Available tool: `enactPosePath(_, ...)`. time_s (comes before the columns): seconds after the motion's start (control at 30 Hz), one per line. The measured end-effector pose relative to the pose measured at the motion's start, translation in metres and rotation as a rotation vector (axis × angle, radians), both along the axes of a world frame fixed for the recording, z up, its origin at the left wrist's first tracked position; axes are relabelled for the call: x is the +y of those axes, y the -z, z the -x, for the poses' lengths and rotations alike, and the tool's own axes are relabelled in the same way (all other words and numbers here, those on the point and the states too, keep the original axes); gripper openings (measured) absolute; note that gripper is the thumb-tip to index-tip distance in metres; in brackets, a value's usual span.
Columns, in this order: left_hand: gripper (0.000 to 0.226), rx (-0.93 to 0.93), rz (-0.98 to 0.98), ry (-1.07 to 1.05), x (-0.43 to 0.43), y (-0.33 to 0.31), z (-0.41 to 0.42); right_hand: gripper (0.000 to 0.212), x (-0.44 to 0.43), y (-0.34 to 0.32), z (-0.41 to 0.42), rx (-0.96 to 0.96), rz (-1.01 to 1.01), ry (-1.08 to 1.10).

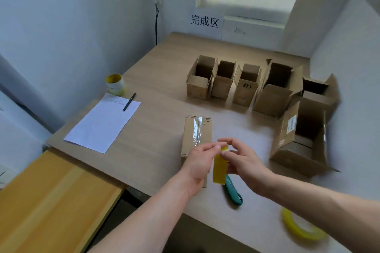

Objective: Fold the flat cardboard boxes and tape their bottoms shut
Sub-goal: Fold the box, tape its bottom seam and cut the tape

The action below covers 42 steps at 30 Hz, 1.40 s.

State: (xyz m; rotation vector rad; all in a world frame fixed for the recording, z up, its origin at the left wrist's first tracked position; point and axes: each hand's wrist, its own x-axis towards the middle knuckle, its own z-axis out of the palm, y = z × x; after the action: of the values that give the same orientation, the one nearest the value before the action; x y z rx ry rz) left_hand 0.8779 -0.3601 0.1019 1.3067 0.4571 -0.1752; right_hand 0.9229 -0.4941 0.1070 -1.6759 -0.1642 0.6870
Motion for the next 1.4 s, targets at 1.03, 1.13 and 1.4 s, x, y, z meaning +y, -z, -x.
enactPosePath(1.03,0.007,-0.365,-0.628,0.349,0.076,-0.006,-0.06,0.015,0.041,-0.04,-0.029,-0.357,0.601,-0.086)
enactPosePath(1.13,0.016,-0.353,-0.679,0.3,0.075,0.0,-0.056,0.013,0.046,-0.036,-0.025,-0.281,0.54,-0.09)
enactPosePath(1.4,0.022,-0.121,-0.367,0.01,0.076,0.025,-0.042,0.077,0.029,-0.046,-0.026,-0.001,0.253,-0.223)
